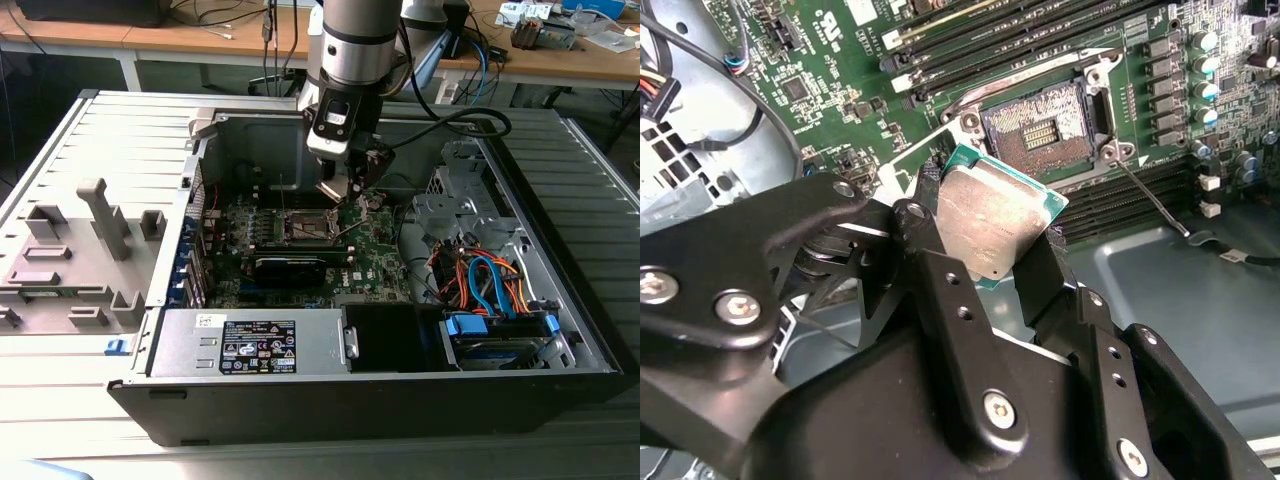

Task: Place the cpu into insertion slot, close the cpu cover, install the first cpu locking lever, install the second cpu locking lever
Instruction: 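Place the cpu into insertion slot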

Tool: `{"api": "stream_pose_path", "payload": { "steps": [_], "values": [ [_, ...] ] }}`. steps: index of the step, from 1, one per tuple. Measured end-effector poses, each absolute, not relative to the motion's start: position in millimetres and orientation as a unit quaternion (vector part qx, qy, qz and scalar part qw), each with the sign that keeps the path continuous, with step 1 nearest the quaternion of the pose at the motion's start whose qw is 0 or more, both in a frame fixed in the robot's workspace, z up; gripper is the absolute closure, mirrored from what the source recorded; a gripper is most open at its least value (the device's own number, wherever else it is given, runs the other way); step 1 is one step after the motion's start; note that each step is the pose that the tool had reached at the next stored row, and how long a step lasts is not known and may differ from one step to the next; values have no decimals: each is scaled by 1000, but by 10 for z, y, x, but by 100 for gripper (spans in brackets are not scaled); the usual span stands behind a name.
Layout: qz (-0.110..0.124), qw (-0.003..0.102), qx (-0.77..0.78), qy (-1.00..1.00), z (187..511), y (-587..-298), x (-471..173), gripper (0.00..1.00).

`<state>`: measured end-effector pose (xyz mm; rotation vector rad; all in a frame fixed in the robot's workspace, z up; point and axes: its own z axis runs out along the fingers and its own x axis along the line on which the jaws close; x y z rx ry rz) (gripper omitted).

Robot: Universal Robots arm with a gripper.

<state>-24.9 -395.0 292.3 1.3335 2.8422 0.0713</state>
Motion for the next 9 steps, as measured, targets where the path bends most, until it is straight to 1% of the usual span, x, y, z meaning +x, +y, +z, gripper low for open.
{"api": "stream_pose_path", "payload": {
  "steps": [9],
  "values": [
    [23, 1, 447, 894, 2915, -3950, -249, 45]
  ]
}}
